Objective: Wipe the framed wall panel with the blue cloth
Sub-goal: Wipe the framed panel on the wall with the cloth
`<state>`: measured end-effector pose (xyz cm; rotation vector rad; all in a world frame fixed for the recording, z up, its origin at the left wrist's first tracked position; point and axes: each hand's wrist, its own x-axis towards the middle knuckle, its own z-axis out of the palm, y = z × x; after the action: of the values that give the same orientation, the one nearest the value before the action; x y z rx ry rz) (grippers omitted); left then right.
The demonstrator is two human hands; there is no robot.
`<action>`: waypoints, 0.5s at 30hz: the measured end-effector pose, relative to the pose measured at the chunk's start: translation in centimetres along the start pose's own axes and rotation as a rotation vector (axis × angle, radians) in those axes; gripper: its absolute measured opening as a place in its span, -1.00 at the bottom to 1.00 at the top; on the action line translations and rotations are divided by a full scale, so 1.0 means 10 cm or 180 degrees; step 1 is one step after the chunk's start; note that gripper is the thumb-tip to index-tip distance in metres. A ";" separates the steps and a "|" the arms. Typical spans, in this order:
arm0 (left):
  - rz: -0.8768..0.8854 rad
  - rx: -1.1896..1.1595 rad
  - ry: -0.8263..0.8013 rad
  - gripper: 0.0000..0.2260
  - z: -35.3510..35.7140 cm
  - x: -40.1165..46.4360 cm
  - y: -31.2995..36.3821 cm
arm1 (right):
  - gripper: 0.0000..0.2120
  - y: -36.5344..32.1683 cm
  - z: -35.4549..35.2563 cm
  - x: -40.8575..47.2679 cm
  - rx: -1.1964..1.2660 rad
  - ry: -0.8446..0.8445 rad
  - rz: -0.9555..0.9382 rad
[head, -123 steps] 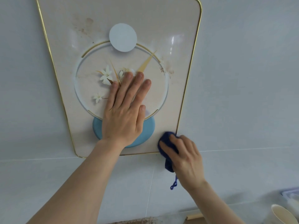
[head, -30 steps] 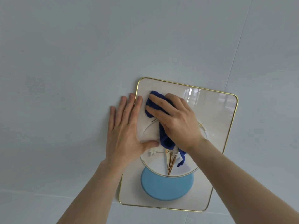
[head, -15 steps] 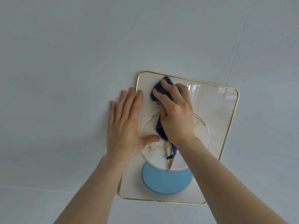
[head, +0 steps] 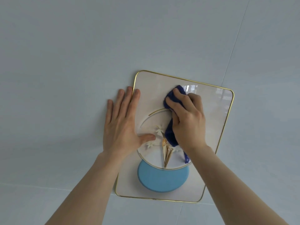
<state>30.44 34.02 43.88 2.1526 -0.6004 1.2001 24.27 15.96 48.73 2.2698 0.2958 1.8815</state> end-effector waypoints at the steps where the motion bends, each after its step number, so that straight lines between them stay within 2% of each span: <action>1: -0.0022 -0.0011 -0.0009 0.30 -0.01 0.00 0.00 | -0.70 -0.04 0.01 -0.08 0.0038 -0.0095 -0.0105; 4: -0.0041 -0.0011 -0.0092 0.31 -0.04 -0.01 0.03 | -0.66 -0.12 -0.04 -0.39 0.0071 -0.0489 -0.0348; 6: -0.0030 -0.0005 -0.0194 0.34 -0.08 0.00 0.02 | -0.62 -0.15 -0.08 -0.47 0.0216 -0.0710 -0.0219; 10: 0.0184 0.0011 -0.0497 0.40 -0.20 -0.01 -0.08 | -0.66 -0.22 -0.22 -0.41 0.0548 -0.0695 0.0064; 12: 0.0295 -0.0012 -0.0551 0.40 -0.22 -0.04 -0.16 | -0.69 -0.32 -0.25 -0.37 0.0607 -0.0620 -0.0135; 15: 0.0417 0.0050 -0.0613 0.41 -0.19 -0.06 -0.28 | -0.60 -0.46 -0.12 -0.37 0.0477 -0.0883 -0.0581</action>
<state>30.79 37.38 43.41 2.2888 -0.8283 1.0739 22.24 19.43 44.22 2.4661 0.5959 1.4800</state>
